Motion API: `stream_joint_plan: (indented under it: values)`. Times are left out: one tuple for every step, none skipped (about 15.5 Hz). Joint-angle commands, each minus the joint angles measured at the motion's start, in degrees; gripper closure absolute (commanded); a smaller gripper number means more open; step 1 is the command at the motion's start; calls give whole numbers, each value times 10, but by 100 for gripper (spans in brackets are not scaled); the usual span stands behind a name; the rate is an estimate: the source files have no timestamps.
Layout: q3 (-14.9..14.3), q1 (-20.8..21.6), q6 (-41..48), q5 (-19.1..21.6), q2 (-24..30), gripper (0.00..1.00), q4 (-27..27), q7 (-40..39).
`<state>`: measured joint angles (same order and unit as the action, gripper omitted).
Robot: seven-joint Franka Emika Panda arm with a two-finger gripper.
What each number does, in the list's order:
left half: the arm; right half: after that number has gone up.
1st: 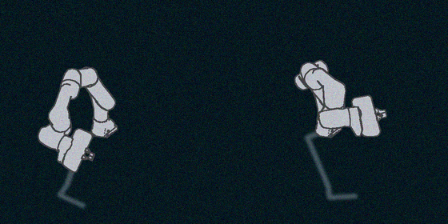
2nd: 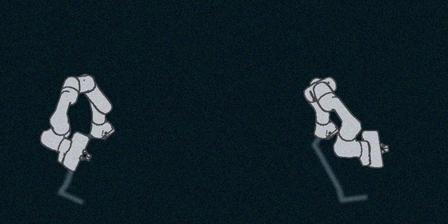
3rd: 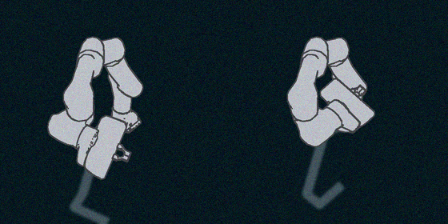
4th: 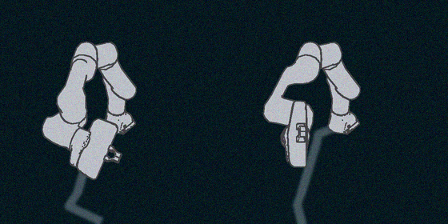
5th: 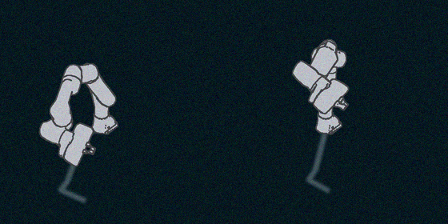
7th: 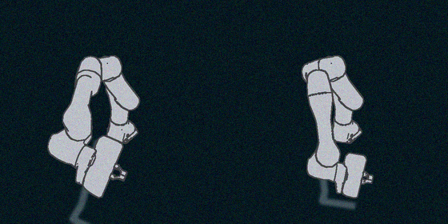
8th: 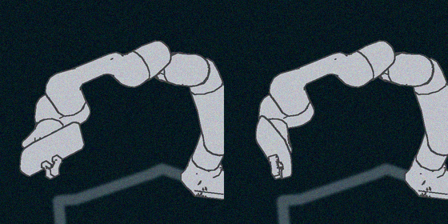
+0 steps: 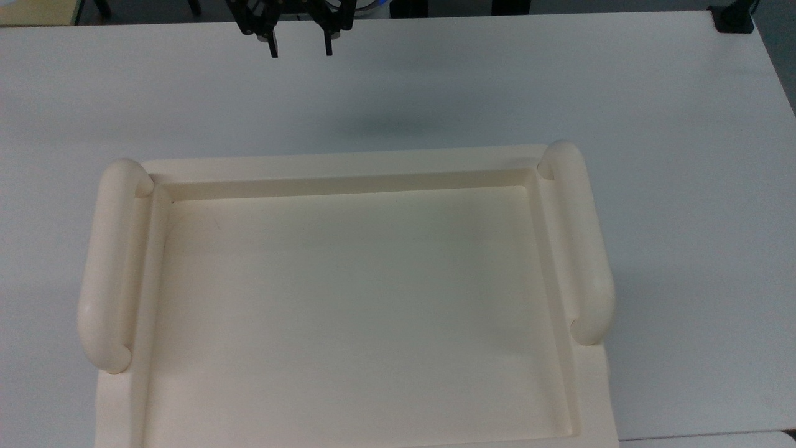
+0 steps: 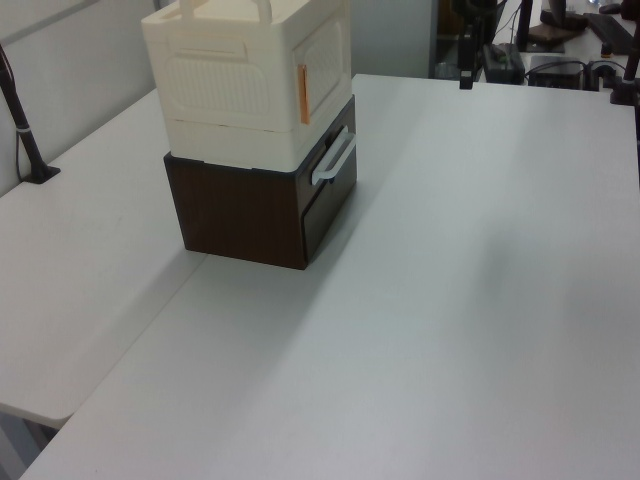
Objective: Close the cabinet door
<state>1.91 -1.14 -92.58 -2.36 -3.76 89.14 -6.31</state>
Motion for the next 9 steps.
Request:
stream_joint_plan:
  values:
    - [-70, 68, 3, -11, 18, 0, 22, 12]
    - [-81, 75, 4, -11, 18, 0, 22, 12]
    - [-86, 76, 3, -10, 18, 0, 21, 13]
    - [-86, 76, 2, -10, 18, 0, 19, 14]
    - [-86, 73, 2, -10, 17, 0, 18, 20]
    - [-86, 71, 0, -10, 17, 0, 17, 36]
    - [-86, 72, 0, -10, 17, 0, 16, 53]
    - [-85, 74, 0, -10, 17, 0, 16, 66]
    - [-85, 74, 0, -10, 17, 0, 16, 70]
